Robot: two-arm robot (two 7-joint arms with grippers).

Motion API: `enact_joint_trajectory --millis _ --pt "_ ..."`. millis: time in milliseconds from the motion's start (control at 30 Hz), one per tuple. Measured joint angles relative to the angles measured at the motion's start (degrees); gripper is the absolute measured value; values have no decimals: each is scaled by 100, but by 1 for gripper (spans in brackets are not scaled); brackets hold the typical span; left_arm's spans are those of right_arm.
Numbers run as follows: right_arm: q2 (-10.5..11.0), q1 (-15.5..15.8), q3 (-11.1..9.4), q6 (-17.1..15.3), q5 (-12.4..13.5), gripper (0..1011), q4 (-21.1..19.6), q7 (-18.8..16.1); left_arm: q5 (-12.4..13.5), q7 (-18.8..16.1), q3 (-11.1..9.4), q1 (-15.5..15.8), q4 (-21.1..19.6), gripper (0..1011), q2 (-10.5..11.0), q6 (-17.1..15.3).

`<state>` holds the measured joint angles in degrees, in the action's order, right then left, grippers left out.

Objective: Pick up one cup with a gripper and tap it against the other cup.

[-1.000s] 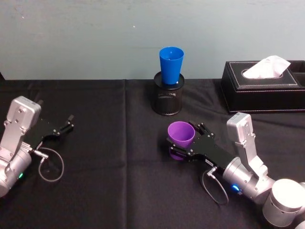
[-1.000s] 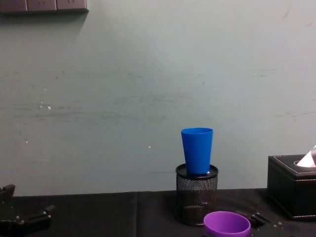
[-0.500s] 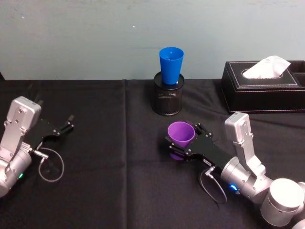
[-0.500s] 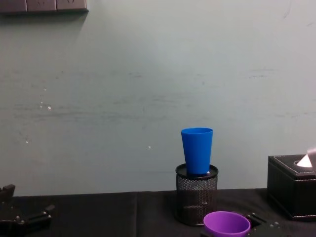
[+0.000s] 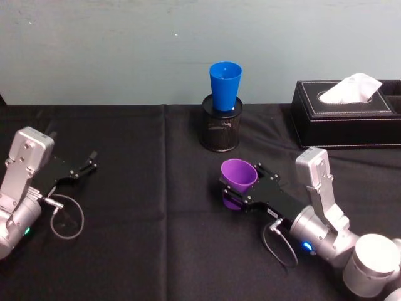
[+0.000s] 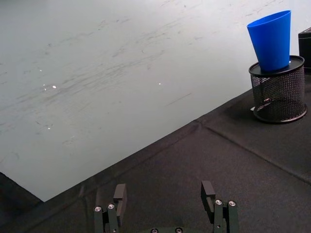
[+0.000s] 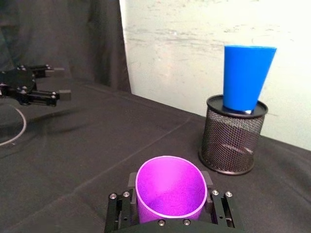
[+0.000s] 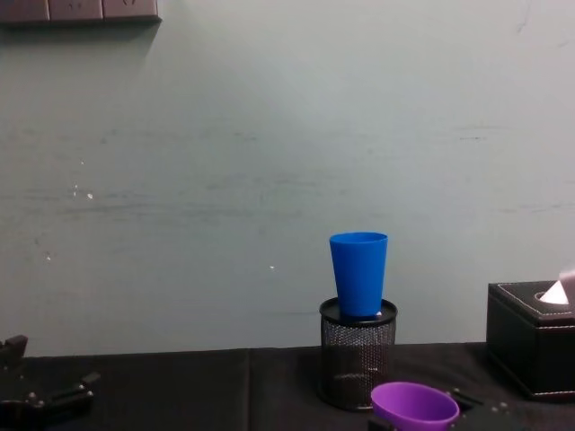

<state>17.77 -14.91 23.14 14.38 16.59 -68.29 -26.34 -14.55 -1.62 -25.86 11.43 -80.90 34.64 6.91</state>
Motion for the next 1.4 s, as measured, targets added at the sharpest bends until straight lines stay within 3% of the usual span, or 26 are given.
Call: enact_joint_trajectory --millis 300,433,633,833,1400 --pt "201 92 -122 -647 18 736 -857 -36 0 0 0 0 0 1000 0 0" --pt "402 69 -203 -1212 116 736 -1492 -54 0 0 0 0 0 1000 0 0" --pt "559 -26 -242 -1649 245 735 -1909 -55 0 0 0 0 0 1000 0 0" --pt "650 -95 -228 -1844 343 735 -2100 -42 0 0 0 0 0 1000 0 0" --pt "716 -45 -260 -1847 476 735 -2220 67 0 0 0 0 0 1000 0 0"
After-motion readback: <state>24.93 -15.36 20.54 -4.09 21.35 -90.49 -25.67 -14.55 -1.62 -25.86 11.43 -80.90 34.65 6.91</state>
